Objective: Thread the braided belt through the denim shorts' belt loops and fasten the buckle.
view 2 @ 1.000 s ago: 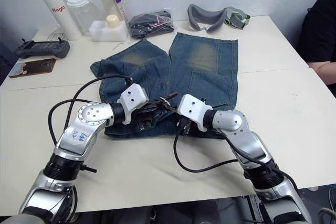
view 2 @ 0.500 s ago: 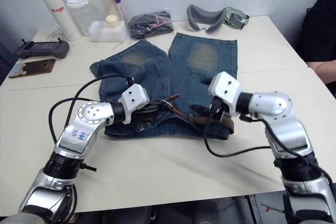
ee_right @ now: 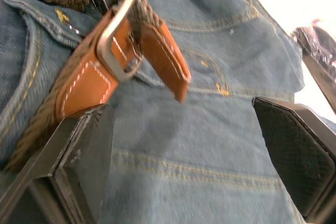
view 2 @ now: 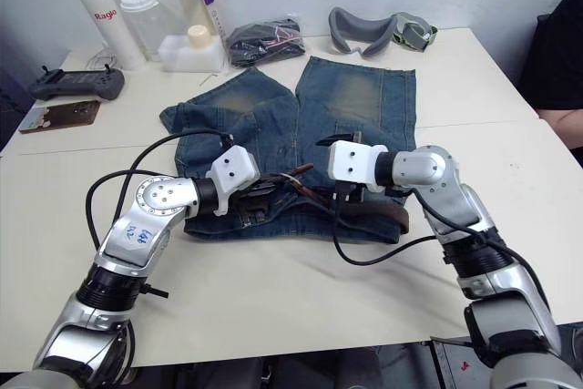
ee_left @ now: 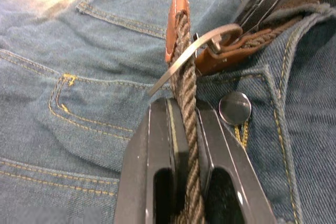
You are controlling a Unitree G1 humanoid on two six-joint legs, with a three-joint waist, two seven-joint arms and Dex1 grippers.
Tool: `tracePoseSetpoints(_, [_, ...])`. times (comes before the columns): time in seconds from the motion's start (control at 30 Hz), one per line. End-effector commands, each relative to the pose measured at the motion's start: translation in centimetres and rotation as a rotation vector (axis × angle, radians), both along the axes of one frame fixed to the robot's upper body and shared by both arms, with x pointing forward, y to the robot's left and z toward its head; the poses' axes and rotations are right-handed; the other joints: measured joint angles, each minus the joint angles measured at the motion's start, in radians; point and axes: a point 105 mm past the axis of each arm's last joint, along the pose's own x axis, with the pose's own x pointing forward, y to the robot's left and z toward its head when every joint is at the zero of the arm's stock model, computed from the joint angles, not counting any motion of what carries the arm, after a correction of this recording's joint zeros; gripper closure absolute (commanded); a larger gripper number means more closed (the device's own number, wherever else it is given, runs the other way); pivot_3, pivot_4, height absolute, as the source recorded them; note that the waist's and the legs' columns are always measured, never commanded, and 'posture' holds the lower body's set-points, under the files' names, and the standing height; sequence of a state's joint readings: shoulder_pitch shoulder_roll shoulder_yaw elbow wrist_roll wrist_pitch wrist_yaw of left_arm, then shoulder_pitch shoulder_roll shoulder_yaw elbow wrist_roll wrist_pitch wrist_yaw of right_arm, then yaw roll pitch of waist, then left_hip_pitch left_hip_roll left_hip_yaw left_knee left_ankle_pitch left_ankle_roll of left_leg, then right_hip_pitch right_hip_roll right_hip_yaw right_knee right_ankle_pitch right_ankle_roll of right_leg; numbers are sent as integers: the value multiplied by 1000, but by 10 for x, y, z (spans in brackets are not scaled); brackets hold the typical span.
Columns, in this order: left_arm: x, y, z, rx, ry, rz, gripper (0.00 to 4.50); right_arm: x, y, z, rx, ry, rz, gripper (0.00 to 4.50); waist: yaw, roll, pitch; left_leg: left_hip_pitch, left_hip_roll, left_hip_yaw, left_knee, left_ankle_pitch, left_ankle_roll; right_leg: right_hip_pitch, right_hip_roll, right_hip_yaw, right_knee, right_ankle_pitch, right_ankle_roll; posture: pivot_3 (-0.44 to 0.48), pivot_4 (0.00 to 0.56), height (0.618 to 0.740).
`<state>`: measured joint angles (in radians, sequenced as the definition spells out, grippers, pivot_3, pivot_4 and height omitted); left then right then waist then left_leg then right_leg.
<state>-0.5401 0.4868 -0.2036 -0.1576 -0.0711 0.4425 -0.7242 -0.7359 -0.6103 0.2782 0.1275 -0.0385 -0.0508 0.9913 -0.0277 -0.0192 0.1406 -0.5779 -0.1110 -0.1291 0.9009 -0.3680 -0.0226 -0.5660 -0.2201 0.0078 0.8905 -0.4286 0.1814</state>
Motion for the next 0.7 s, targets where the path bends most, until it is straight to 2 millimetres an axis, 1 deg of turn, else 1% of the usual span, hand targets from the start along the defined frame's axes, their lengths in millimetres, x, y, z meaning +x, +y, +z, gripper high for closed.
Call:
tracePoseSetpoints(0.03, [-3,-4,11,-4,-52,-22,4500,-3,9,16,5,-73,54,744,-1,0,0,0,0,0,0,0,0,0,0,0,0,0,0,0,150,641])
tracePoseSetpoints(0.07, [-3,-4,11,-4,-52,-24,4500,-3,11,16,4,-78,62,1458,-1,0,0,0,0,0,0,0,0,0,0,0,0,0,0,0,150,641])
tracePoseSetpoints(0.1, [-3,-4,11,-3,-52,-25,4500,-4,12,17,3,-81,69,1788,-1,0,0,0,0,0,0,0,0,0,0,0,0,0,0,0,150,641])
tracePoseSetpoints(0.23, [-2,-5,12,-4,-50,-33,4500,-5,15,18,5,-90,91,3662,-2,0,0,0,0,0,0,0,0,0,1,0,1,0,0,0,150,641])
tracePoseSetpoints(0.3, [-2,-5,12,-8,-48,-29,4500,-5,16,18,6,-89,97,4478,-1,0,0,0,0,0,0,0,0,0,0,0,1,0,0,0,150,641])
tracePoseSetpoints(0.37, [-1,-3,14,-37,-19,-14,4500,-5,16,17,4,-88,99,4478,-1,0,0,0,0,0,0,0,0,0,0,0,1,0,0,0,150,641])
tracePoseSetpoints(0.43, [-4,1,15,-64,33,-18,3610,-4,13,16,-4,-91,95,4500,-2,0,0,0,0,0,0,0,0,0,1,0,1,0,0,0,150,641])
tracePoseSetpoints(0.5, [-4,8,14,-55,54,3,3013,-4,9,16,-13,-98,89,4500,-3,0,0,0,0,0,0,0,0,-1,1,0,1,0,0,0,150,641])
tracePoseSetpoints(0.53, [-4,13,14,-53,64,14,2477,-3,6,16,-18,-101,85,4500,-3,0,0,0,0,0,0,0,0,-1,1,0,1,0,0,0,150,641])
tracePoseSetpoints(0.6, [-5,22,16,-59,81,28,1704,-2,0,17,-30,-109,75,4500,-3,0,0,0,0,0,0,0,0,-1,1,0,1,0,0,0,150,641])
tracePoseSetpoints(0.7, [-9,38,21,-65,99,40,293,1,-14,20,-48,-123,44,4500,-3,0,0,0,1,0,0,0,0,-1,1,0,2,0,0,0,150,641])
